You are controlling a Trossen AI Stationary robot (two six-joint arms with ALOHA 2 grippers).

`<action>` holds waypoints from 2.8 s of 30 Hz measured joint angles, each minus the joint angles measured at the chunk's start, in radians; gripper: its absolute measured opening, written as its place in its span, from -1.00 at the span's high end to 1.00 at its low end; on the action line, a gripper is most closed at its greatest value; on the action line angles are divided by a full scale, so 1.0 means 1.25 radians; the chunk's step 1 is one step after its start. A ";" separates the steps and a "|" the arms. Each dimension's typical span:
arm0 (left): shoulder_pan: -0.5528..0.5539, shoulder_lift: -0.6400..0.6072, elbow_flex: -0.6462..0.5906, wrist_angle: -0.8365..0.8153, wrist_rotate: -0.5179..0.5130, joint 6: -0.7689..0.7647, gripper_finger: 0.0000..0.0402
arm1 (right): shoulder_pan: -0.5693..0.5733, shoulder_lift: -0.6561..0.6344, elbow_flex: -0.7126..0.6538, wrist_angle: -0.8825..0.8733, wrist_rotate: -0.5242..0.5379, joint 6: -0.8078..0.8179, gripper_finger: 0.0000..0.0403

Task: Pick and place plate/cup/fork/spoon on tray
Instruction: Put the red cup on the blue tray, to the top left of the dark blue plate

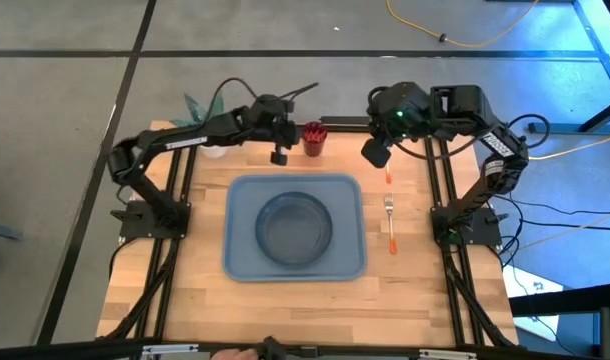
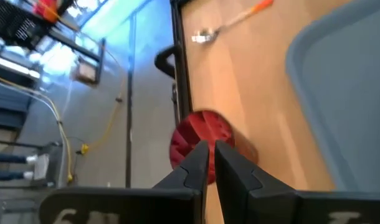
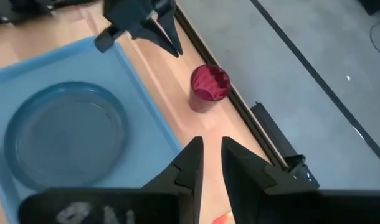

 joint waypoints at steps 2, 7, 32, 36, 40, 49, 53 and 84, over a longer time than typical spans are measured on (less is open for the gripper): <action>0.007 0.025 0.000 -0.004 -0.015 0.013 0.89 | -0.012 0.000 0.000 0.000 0.000 -0.006 0.69; -0.006 0.029 0.001 0.001 -0.102 0.013 0.95 | -0.034 0.000 0.000 0.000 0.000 -0.020 0.69; -0.061 0.008 0.000 0.015 -0.378 -0.094 0.81 | -0.050 0.000 0.000 0.008 -0.003 -0.017 0.69; -0.092 0.007 0.000 0.017 -0.409 -0.093 0.82 | -0.050 0.000 0.000 0.008 -0.003 -0.017 0.69; -0.123 0.007 0.000 0.010 -0.502 -0.064 0.82 | -0.050 0.001 0.000 0.008 -0.003 -0.017 0.69; -0.171 -0.013 0.046 -0.149 -0.165 -0.300 0.83 | -0.050 0.001 0.000 0.008 -0.007 -0.019 0.69; -0.147 -0.012 0.114 -0.333 0.055 -0.364 0.85 | -0.049 0.001 0.000 0.008 -0.015 -0.019 0.69; -0.042 0.028 0.222 -0.473 0.038 -0.382 0.85 | -0.049 0.001 0.000 0.008 -0.073 -0.024 0.69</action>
